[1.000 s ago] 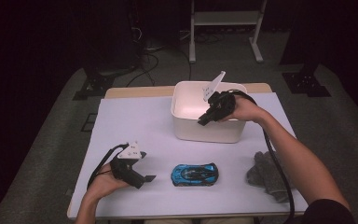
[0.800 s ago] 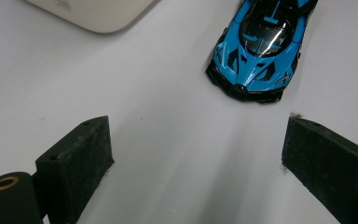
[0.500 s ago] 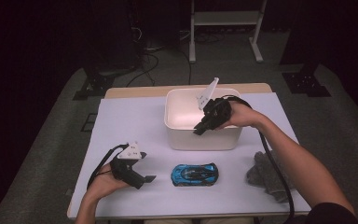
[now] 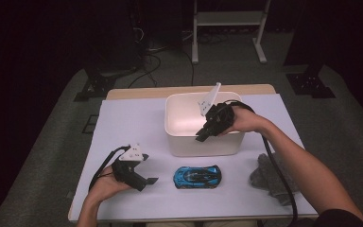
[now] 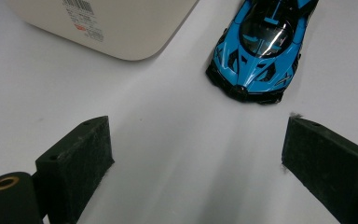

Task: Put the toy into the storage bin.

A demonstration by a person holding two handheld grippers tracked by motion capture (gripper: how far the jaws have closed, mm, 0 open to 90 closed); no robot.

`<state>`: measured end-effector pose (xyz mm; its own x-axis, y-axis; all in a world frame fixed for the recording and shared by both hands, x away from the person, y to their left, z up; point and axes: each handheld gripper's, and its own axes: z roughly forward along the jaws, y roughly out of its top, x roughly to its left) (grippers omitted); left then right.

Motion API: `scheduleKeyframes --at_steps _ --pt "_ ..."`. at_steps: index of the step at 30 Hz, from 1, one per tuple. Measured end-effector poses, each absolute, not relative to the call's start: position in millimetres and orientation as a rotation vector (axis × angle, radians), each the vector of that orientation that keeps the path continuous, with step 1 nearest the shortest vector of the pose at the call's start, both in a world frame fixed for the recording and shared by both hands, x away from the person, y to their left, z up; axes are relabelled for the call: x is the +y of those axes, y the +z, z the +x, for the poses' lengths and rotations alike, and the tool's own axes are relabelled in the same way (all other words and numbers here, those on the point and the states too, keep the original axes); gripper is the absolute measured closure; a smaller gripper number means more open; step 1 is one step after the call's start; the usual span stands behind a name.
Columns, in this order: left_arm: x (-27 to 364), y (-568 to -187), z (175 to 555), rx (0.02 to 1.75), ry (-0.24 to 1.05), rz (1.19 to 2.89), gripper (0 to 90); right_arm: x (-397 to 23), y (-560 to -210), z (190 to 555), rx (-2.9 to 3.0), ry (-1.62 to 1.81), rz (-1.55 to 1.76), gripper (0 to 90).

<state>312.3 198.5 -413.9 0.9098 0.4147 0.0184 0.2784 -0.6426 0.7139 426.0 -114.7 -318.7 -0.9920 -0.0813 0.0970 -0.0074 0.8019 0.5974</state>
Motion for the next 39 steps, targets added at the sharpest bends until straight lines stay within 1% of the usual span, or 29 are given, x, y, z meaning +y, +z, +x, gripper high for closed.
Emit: scheduleKeyframes --at_steps 1,2,5,6,8,13,18,24,28,33,39 --pt "198.4 -413.9 312.1 0.492 0.231 2.305 8.1 -114.9 -318.7 426.9 -2.868 -0.945 0.06 82.4" --pt "198.3 -413.9 312.0 0.494 0.229 2.302 8.0 -115.1 -318.6 426.8 -2.872 -0.946 0.055 78.3" --pt "198.5 -414.0 312.0 0.492 0.231 2.304 8.1 -117.7 -316.1 425.4 -2.881 -0.968 0.015 73.3" --pt "198.5 -414.2 312.0 0.491 0.232 2.304 8.1 -119.6 -314.0 424.0 -2.885 -0.987 -0.005 70.3" --pt "198.5 -414.5 311.8 0.494 0.234 2.306 8.0 -122.6 -310.3 421.5 -2.877 -1.0 -0.015 67.8" --pt "198.9 -414.5 311.1 0.5 0.235 2.3 8.0 -130.1 -298.3 409.6 -2.883 -1.07 -0.046 58.1" --pt "199.4 -414.0 309.9 0.512 0.24 2.285 8.0 -138.0 -289.0 390.3 -2.874 -1.138 -0.043 49.6" --pt "200.5 -414.2 310.1 0.509 0.246 2.296 8.0 -142.5 -286.0 360.1 -2.881 -1.204 -0.025 43.1" --pt "200.0 -414.2 309.2 0.509 0.246 2.292 8.0 -142.1 -290.8 343.5 -2.875 -1.222 -0.019 37.4" --pt "199.6 -414.1 308.9 0.512 0.251 2.297 8.1 -137.8 -305.9 329.9 -2.871 -1.202 -0.018 34.8" --pt "198.8 -415.2 309.0 0.509 0.258 2.297 8.1 -130.8 -331.5 322.7 -2.862 -1.148 -0.055 31.0"
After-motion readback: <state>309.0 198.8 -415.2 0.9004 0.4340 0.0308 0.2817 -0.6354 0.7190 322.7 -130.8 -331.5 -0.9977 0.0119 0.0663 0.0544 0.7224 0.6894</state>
